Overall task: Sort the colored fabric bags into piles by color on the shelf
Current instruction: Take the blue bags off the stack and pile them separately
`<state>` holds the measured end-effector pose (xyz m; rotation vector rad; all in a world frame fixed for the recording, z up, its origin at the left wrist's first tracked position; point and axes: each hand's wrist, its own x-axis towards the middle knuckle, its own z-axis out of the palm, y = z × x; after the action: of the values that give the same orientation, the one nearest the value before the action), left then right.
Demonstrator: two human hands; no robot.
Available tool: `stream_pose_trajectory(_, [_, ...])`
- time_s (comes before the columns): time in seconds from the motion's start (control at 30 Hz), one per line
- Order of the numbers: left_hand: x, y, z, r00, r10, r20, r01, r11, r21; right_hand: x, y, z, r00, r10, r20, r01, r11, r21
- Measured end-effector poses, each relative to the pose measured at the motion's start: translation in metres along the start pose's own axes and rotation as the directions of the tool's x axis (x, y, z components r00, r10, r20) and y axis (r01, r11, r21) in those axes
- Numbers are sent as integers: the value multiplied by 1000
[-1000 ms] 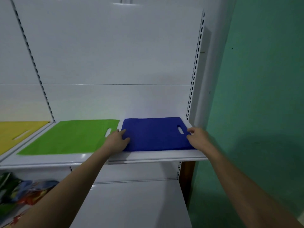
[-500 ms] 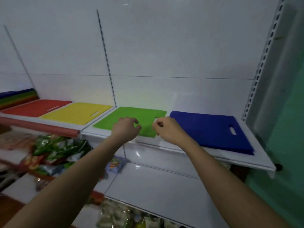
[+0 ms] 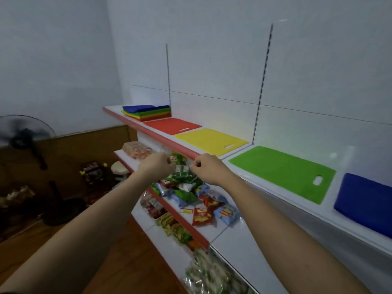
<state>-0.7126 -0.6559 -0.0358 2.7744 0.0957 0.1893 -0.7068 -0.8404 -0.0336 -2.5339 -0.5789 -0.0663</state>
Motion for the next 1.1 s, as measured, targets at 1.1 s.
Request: stream_pose_trajectory(1.1, [207,-408,-153,964,-241,-109,242,970,-7,421,-277,202,948,-231,221,246,968,-44])
